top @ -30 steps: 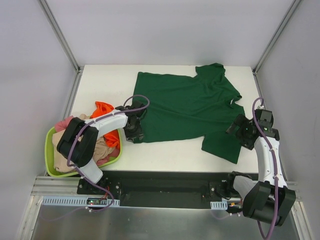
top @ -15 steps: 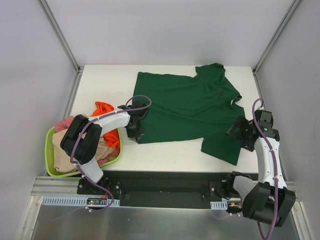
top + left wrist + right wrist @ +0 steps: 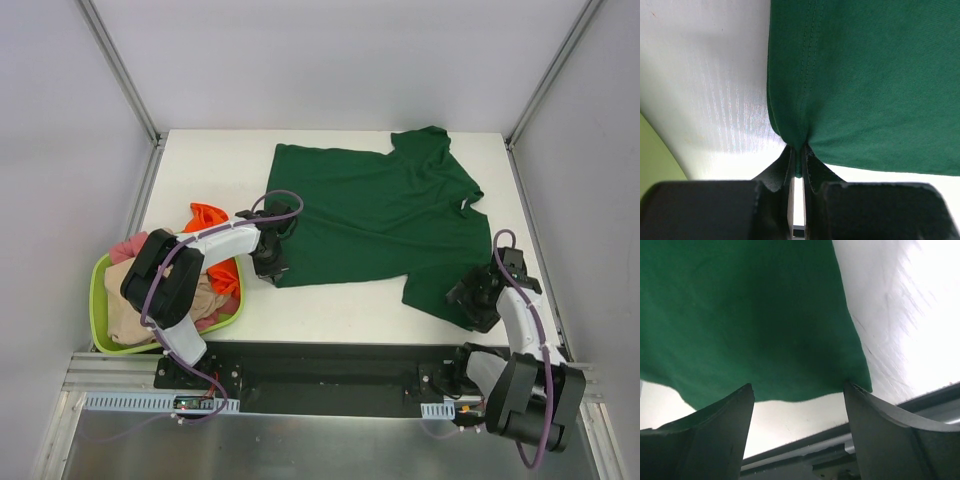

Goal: Fold and stack the t-shirts
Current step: Grap the side of the flattened tshirt closest away from the robot with both arms

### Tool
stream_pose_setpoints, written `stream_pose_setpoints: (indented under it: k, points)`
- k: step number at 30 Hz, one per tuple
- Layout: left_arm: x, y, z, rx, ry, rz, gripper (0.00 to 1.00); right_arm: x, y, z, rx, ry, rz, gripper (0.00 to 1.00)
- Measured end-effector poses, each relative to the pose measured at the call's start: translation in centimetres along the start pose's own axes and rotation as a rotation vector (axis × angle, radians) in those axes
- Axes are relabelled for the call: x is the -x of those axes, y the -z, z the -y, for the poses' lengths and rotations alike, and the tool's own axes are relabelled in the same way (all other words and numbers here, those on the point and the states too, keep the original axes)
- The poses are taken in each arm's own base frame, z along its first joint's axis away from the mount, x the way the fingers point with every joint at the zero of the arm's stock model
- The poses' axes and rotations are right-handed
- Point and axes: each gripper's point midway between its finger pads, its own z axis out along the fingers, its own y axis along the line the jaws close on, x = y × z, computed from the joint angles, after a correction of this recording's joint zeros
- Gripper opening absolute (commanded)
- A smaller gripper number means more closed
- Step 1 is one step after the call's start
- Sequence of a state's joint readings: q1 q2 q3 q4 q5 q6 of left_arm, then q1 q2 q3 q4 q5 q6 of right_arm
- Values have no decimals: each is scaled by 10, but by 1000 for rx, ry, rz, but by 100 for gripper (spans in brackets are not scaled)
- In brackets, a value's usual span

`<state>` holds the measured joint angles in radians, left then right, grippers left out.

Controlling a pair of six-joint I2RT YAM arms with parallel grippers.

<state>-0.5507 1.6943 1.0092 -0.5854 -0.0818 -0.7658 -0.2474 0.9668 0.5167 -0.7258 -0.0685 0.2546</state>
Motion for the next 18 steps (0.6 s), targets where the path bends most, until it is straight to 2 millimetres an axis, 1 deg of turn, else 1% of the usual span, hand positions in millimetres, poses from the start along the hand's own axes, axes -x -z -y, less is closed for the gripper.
stream_pose_setpoints:
  k: [3,8,10,13,14,15,16,18]
  points:
    - [0,0,0,0,0,0,0,0,-12,-1,-9,-15,-24,68]
    - [0,0,0,-1,0,0,0,5,-16,-4,-15,-25,-32,63]
    - [0,0,0,-1,0,0,0,6,-17,-4,-19,-27,-37,52]
    - [0,0,0,-1,-1,0,0,9,-19,-6,-15,-30,-30,32]
    - [0,0,0,-1,-1,-1,0,11,-20,-7,-9,-32,-26,22]
    - [0,0,0,-1,-1,-1,0,13,-22,-8,0,-34,-19,5]
    - [0,0,0,-1,-2,-1,0,15,-22,-10,8,-33,-11,1]
    - [0,0,0,-3,-4,-2,0,16,-24,-14,31,-26,-3,1]
